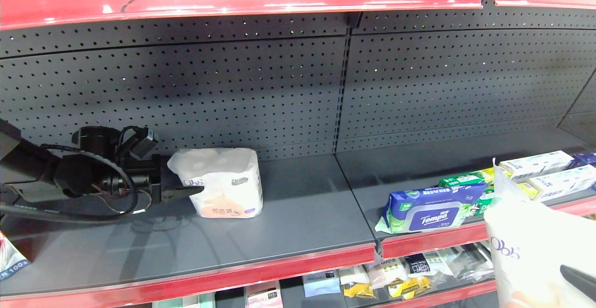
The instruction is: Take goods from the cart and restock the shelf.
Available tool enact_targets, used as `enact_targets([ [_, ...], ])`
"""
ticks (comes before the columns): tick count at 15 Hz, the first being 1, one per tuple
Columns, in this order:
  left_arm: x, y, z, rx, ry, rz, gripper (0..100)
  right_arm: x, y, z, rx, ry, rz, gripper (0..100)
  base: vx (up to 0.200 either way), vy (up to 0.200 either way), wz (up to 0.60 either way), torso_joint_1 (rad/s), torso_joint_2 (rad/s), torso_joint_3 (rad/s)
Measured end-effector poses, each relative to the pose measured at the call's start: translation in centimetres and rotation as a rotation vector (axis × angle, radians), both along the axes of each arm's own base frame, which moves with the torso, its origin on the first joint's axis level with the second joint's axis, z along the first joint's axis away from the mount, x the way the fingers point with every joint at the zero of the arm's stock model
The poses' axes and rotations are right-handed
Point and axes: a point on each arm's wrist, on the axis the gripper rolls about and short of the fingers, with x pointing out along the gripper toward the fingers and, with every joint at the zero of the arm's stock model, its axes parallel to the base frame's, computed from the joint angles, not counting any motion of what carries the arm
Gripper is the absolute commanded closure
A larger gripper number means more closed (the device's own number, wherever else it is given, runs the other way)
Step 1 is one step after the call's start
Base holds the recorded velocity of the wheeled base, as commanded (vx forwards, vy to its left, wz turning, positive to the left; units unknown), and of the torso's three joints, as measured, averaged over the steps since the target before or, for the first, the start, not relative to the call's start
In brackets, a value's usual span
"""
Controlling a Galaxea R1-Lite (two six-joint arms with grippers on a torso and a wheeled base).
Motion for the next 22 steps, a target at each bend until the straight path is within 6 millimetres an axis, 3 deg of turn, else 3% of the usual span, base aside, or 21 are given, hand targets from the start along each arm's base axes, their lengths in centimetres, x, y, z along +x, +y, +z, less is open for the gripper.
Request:
enact_targets([
  [10,1.8,-3.0,0.0,-0.029,-0.008,-0.099,0,0.2,0.0,0.0,-0.005,0.005,0.001,100,0.000,0.000,0.00,0.000,0.00,0.000],
  [19,2.1,-3.9,0.1,-0.022,0.051,-0.060,0,0.4,0.0,0.0,-0.007,0.016,0.001,100,0.000,0.000,0.00,0.000,0.00,0.000],
  [20,2.1,-4.0,0.1,-0.022,0.046,-0.061,100,0.4,0.0,0.0,-0.007,0.016,0.001,100,0.000,0.000,0.00,0.000,0.00,0.000],
  [22,2.2,-4.0,0.2,-0.023,0.041,-0.061,100,0.5,0.0,0.1,-0.007,0.018,0.001,100,0.000,0.000,0.00,0.000,0.00,0.000],
])
